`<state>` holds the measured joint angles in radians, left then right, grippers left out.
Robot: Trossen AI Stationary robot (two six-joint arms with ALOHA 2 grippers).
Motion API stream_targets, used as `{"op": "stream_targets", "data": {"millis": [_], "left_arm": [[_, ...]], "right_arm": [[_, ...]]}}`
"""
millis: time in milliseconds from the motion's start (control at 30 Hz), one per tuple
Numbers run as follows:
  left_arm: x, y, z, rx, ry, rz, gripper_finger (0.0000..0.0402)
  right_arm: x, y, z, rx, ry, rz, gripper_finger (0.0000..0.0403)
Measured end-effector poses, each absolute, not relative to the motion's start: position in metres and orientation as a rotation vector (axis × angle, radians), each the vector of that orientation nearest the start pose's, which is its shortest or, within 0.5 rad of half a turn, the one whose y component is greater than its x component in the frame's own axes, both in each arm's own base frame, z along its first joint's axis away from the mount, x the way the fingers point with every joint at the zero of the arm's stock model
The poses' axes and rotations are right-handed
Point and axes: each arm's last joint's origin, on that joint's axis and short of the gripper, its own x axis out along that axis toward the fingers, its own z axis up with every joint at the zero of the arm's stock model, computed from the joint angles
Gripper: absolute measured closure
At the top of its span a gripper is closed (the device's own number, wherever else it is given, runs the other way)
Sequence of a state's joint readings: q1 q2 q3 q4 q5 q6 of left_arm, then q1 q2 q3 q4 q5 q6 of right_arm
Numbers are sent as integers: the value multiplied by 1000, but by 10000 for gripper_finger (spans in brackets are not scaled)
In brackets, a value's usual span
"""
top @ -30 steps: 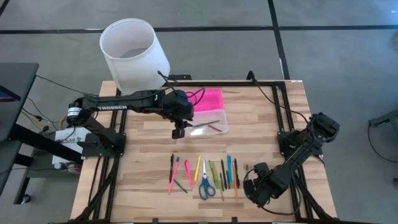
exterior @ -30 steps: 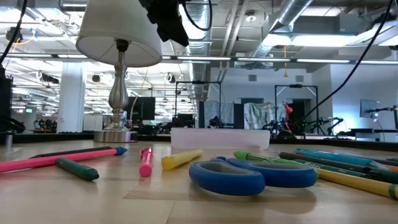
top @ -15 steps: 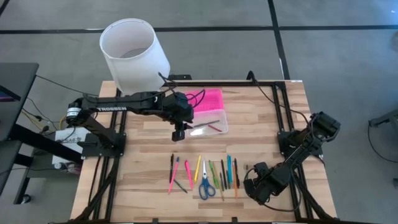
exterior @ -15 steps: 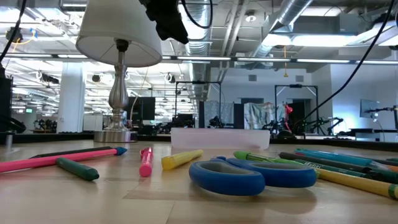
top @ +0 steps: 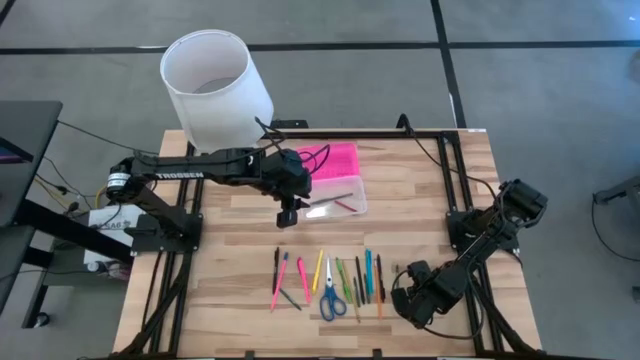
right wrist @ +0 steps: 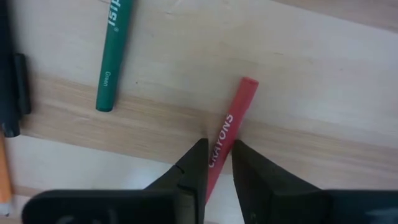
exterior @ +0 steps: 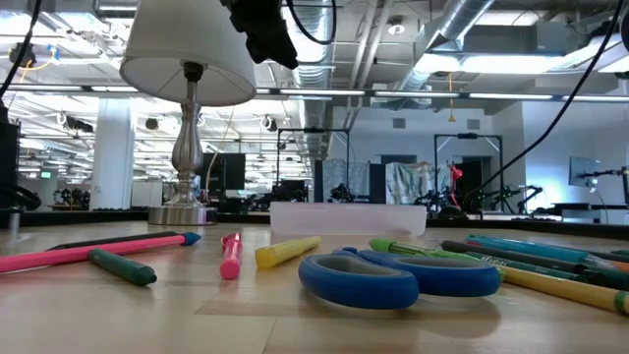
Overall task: Pick & place school supplies into a supply box
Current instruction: Put the red crayon into the pink supply box
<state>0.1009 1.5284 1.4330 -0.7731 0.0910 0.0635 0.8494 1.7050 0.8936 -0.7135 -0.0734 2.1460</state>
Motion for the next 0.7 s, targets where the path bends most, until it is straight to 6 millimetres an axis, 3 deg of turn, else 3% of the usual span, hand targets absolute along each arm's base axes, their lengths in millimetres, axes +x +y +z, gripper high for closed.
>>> {"op": "stream_targets", "data": {"millis": [700], "left_arm": [[318,31,328,-2,891,37,290]], "right_arm": [[179,205,132,1040,1415,-949,349]]}}
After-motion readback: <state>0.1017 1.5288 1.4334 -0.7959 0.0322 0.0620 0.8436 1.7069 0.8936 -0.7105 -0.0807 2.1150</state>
